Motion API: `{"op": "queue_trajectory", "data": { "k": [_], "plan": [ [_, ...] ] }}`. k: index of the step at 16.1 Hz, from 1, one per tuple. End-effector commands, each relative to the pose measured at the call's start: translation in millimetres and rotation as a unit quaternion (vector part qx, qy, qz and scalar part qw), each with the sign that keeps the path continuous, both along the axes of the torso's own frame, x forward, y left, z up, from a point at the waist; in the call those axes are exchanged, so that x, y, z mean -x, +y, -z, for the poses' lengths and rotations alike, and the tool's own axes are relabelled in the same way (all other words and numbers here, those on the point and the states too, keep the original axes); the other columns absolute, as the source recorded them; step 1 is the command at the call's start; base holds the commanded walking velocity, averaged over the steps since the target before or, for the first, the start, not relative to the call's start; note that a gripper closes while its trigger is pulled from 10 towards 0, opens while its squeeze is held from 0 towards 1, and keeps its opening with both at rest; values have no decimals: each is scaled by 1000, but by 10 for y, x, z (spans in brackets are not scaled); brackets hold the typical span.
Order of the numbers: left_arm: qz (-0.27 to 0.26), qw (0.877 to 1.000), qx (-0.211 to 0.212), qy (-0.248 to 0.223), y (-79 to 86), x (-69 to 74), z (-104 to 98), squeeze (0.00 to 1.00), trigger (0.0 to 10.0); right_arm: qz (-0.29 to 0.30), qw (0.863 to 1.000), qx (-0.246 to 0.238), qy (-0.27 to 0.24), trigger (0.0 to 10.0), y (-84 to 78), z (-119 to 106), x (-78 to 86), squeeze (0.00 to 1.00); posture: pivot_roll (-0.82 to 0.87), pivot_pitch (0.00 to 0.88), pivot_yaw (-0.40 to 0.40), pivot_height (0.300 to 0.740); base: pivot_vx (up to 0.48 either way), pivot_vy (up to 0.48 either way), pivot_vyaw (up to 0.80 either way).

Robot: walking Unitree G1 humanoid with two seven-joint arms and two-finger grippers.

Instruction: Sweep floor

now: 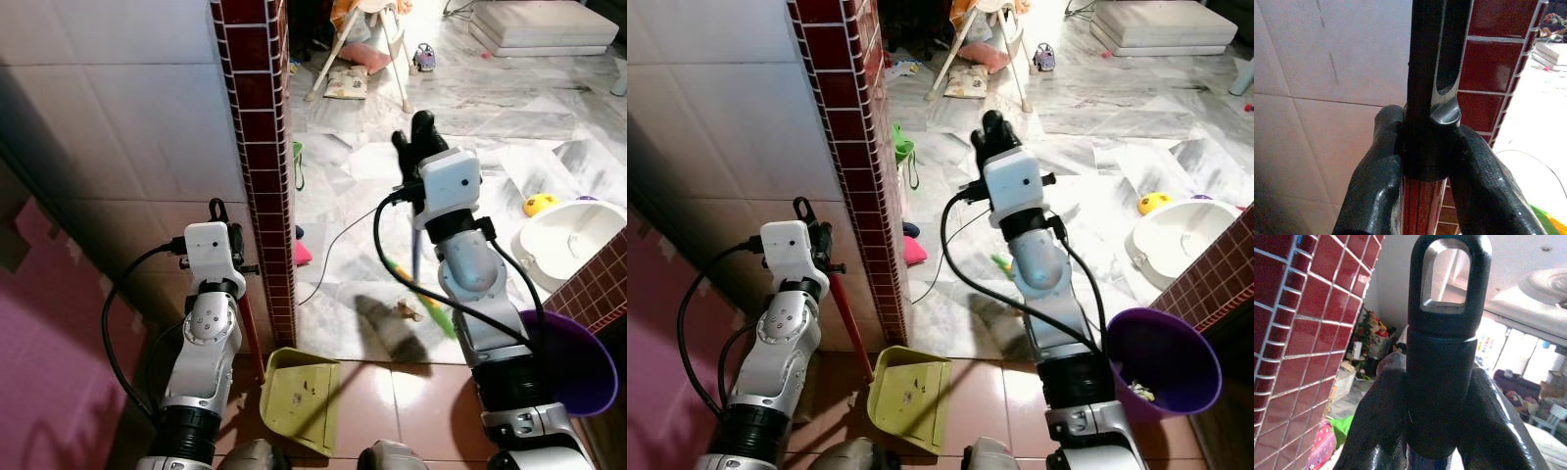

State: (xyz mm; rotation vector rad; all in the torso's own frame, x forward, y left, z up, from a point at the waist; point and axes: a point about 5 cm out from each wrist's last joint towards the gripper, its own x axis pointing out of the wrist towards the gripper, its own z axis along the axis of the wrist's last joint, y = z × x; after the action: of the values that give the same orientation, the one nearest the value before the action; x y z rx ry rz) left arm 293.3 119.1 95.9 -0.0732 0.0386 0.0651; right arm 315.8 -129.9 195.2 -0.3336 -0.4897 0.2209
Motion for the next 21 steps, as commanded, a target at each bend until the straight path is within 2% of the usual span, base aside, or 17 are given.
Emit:
{"op": "queue_trajectory", "data": {
  "k": [1, 4, 7, 9, 10, 12, 13, 14, 15, 16, 17, 18, 21],
  "plan": [
    [1, 1000, 17, -19, -89, -31, -96, 0, 10000, -25, 999, 3, -37, 10000, 16, -122, 65, 0, -105, 0, 59, 740, 0, -480, 0],
    [-4, 999, 4, -33, 24, -55, -160, 0, 10000, -33, 998, -41, 24, 10000, -90, 131, 177, 0, -95, 0, 73, 740, 0, -480, 0],
    [-14, 999, -12, -42, 112, -101, -185, 0, 10000, -42, 998, -33, 33, 10000, -78, 216, 227, 0, -99, 0, 71, 740, 0, -480, 0],
    [-41, 998, -13, -42, 171, -109, -192, 0, 10000, -49, 997, -31, 42, 10000, -77, 252, 241, 0, -99, 0, 68, 740, 0, -184, 0],
    [-67, 995, -38, -62, 224, -95, -217, 0, 10000, -54, 997, -37, 51, 10000, -96, 286, 257, 0, -97, 0, 62, 740, 0, 0, 0],
    [-163, 980, -102, -47, 433, -65, -182, 0, 10000, -63, 992, -71, 85, 10000, -148, 357, 283, 0, -93, 0, 55, 740, 0, 0, 0],
    [-194, 973, -117, -42, 522, -35, -154, 0, 10000, -66, 990, -82, 96, 10000, -162, 376, 289, 0, -95, 0, 51, 740, 0, 0, 0],
    [-255, 957, -135, -23, 645, 11, -95, 0, 10000, -70, 989, -87, 102, 10000, -167, 375, 289, 0, -95, 0, 46, 740, 0, 0, 0],
    [-282, 949, -141, -19, 697, 26, -75, 0, 10000, -72, 988, -88, 100, 10000, -157, 358, 280, 0, -95, 0, 43, 740, 0, 0, 0],
    [-286, 954, -89, -18, 698, 26, -42, 0, 10000, -75, 990, -80, 94, 10000, -148, 337, 274, 0, -96, 0, 37, 740, 0, 0, 0],
    [-289, 954, -81, -22, 680, 13, -49, 0, 10000, -78, 989, -79, 93, 10000, -142, 324, 275, 0, -96, 0, 33, 740, 0, 0, 0],
    [-298, 950, -84, -35, 653, -19, -67, 0, 10000, -84, 989, -79, 88, 10000, -136, 274, 267, 0, -99, 0, 27, 740, 0, 0, 0],
    [-294, 951, -92, -31, 565, -70, -44, 0, 10000, -86, 990, -83, 68, 10000, -161, 82, 206, 0, -110, 0, 26, 740, 0, 0, 0]
  ]
}}
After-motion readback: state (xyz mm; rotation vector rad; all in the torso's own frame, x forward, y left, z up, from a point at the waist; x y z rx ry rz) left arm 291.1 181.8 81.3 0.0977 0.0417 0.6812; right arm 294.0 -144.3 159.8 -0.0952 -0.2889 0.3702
